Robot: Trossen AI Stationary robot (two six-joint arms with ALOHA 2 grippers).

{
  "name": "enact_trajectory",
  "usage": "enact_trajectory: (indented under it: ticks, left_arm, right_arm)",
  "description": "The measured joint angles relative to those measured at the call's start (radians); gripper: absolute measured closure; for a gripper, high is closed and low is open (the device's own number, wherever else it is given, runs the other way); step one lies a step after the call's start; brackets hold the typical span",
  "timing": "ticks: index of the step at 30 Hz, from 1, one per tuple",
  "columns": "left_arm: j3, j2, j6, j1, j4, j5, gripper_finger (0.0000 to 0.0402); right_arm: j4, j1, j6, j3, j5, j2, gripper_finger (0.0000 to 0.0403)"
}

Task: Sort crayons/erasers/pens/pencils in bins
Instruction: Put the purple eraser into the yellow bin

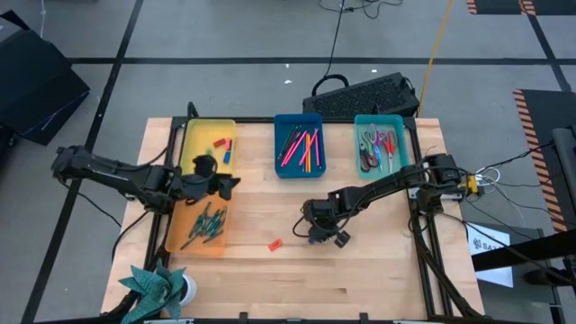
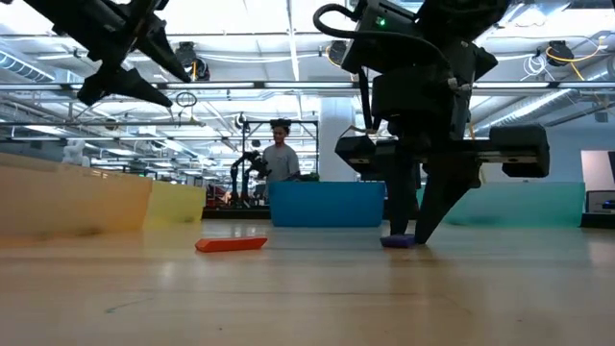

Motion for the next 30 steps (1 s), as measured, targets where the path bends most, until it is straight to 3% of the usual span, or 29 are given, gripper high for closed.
enact_trajectory:
  ticks: [8,13,24,30]
  left_arm:
    - [-0.065,0.079,-0.127,-0.023,0.236,0.127,0.0176]
    - [-0.075,0.161,-0.13,-0.022,0.401,0.176,0.0171]
    - [-0.075,0.417,-0.141,0.039,0.879,0.253,0.0079]
    - [-0.053,0.532,-0.037,0.06,1.084,0.216,0.0114]
  right_arm:
    - [0.012,0.04,0.077,0.004,0.1,-0.041,0.0342]
    - [0.015,0.052,0.189,0.005,0.186,-0.159,0.0337]
    - [0.2,0.048,0.545,0.006,0.463,-0.374,0.0339]
    - [0.224,0.03,0.641,0.006,0.475,-0.381,0.0339]
